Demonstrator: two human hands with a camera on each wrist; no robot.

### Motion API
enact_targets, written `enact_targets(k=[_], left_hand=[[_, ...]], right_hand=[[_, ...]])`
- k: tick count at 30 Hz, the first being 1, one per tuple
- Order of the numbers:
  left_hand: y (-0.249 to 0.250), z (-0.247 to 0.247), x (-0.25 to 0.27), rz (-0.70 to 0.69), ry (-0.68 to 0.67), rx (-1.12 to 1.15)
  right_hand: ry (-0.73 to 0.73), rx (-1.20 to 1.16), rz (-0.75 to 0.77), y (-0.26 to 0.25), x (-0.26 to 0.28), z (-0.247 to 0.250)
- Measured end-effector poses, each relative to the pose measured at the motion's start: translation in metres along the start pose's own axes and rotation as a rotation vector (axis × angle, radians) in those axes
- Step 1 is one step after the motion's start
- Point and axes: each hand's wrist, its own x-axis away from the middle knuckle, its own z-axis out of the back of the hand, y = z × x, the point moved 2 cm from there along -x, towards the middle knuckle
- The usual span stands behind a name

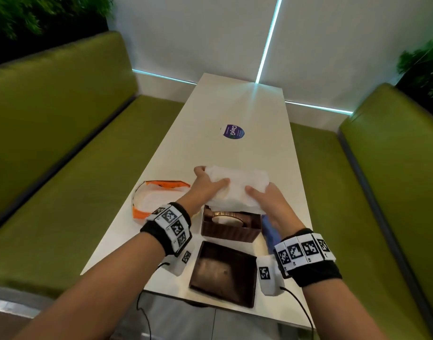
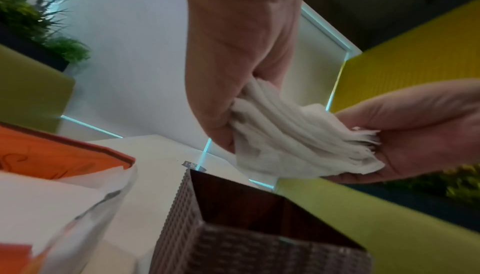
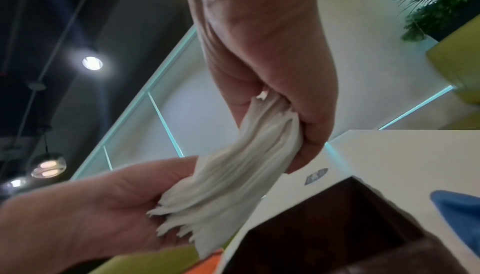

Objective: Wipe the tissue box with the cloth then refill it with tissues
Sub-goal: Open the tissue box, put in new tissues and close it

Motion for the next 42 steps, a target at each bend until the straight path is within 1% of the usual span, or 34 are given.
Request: enact_targets(k=[2, 4, 7, 10, 13, 16, 20, 24, 27, 28, 29, 30, 31, 34, 35, 37, 38, 40, 42], left_hand=[[0.0, -0.01, 0.002, -0.029, 0.045, -0.095], [-0.006, -0.019, 0.004, -0.071, 0.059, -0.177], [-0.022, -0.032, 0.005, -0.095, 0.004, -0.335], [-0.034, -0.039, 0.003, -0.066, -0.065, -0.482], [-0.041, -0.045, -0.002, -0.017, -0.074, -0.574], [-0.046, -0.053, -0.005, 0.041, -0.089, -0.686], [-0.053, -0.057, -0.005, 0.045, -0.081, -0.749], [-0.053, -0.058, -0.005, 0.002, -0.087, -0.865], [-0.049, -0.062, -0.001, -0.103, -0.047, -0.995], [-0.049, -0.064, 0.0, -0.143, -0.038, -1.017], [-0.049, -0.065, -0.001, -0.178, -0.034, -1.026], [-0.049, -0.066, -0.001, -0.204, -0.034, -1.027], [-0.048, -0.067, -0.001, -0.215, -0.036, -1.021], [-0.048, -0.062, -0.001, -0.14, -0.095, -0.92], [-0.047, -0.059, 0.0, -0.146, -0.111, -0.882], [-0.042, -0.05, 0.004, -0.232, -0.106, -0.762], [-0.039, -0.042, 0.008, -0.292, -0.088, -0.675], [-0.035, -0.018, 0.013, -0.398, -0.005, -0.53], [-0.039, 0.015, 0.01, -0.415, 0.098, -0.458]], right_hand=[[0.039, 0.164, -0.032, 0.003, 0.001, 0.0], [0.073, 0.298, -0.057, 0.012, -0.001, -0.004], [0.052, 0.488, -0.082, 0.023, -0.002, -0.014], [0.046, 0.665, -0.072, 0.027, -0.003, -0.021], [0.066, 0.776, -0.049, 0.029, -0.005, -0.029], [0.037, 0.834, -0.073, 0.034, -0.012, -0.038], [0.016, 0.877, -0.05, 0.047, -0.012, -0.045], [0.008, 0.907, -0.057, 0.046, -0.007, -0.048], [0.08, 0.956, -0.047, 0.034, -0.006, -0.045], [0.119, 0.997, 0.007, 0.03, -0.006, -0.042], [0.141, 1.044, 0.059, 0.027, -0.003, -0.041], [0.137, 1.083, 0.093, 0.024, -0.002, -0.04], [0.108, 1.091, 0.096, 0.023, -0.001, -0.039], [-0.033, 1.07, 0.057, 0.029, -0.006, -0.046], [-0.093, 1.079, 0.044, 0.031, -0.006, -0.048], [-0.164, 1.083, 0.055, 0.035, -0.004, -0.051], [-0.183, 1.072, 0.058, 0.036, -0.003, -0.052], [-0.183, 1.08, 0.074, 0.035, -0.001, -0.05], [-0.153, 1.075, 0.093, 0.032, -0.001, -0.047]])
